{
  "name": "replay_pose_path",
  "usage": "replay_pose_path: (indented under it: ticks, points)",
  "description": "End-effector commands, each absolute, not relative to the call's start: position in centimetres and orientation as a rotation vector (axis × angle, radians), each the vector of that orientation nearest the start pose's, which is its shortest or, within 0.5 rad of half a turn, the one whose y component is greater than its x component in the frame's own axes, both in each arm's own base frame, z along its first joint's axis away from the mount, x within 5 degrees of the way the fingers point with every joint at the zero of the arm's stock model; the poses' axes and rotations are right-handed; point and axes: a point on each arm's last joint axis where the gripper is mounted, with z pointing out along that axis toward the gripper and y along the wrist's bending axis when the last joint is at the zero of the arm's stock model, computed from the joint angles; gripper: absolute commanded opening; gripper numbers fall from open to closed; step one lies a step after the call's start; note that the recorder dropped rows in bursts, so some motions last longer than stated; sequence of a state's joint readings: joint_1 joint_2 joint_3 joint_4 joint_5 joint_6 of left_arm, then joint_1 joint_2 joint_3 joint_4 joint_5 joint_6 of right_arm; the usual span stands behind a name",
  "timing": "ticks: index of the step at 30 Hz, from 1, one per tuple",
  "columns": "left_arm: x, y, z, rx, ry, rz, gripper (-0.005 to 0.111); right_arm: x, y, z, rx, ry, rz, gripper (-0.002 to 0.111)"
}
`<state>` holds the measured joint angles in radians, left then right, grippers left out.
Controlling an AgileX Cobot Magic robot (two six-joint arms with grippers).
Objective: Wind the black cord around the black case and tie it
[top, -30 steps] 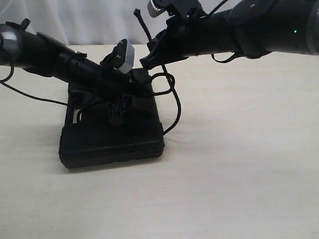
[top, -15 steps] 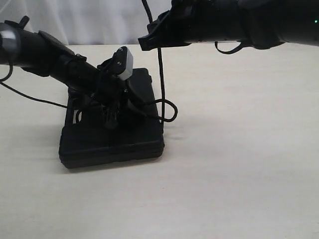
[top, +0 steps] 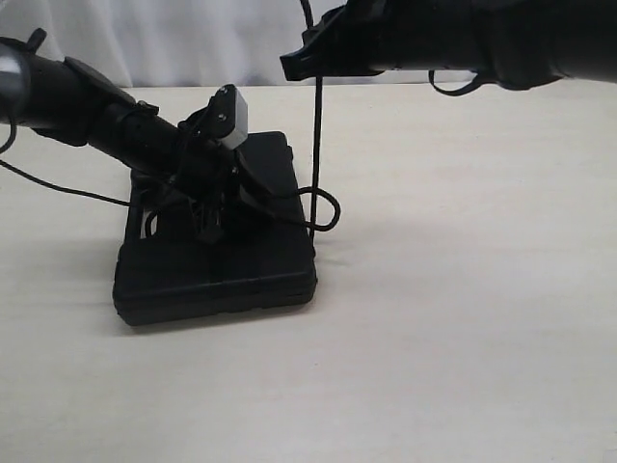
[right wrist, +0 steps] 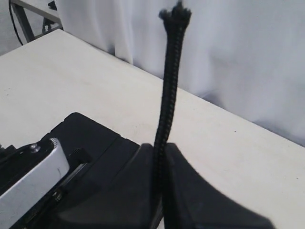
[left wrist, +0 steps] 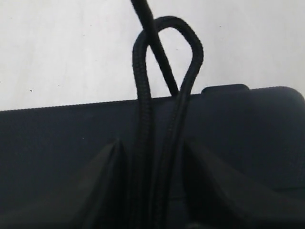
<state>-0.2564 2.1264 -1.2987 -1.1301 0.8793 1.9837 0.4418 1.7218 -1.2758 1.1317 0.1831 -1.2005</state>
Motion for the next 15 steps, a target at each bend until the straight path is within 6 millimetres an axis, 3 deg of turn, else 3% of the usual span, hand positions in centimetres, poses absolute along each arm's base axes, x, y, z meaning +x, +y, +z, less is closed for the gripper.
replay_pose_path:
  ticks: [1,6,15]
  points:
    - [38.1,-15.9,12.8,1.583,1.876,-0.654,0.037,36.3,16.8,29.7,-0.540,1.921,0.357,0.004]
    - [39.0,-15.0,12.3,1.425,2.056,-0.529,0.037,36.7,15.1,28.6,-0.503,1.966,0.328,0.004]
    - [38.6,-15.0,12.3,1.467,2.049,-0.589,0.037,37.5,10.8,26.8,-0.368,2.042,0.263,0.004]
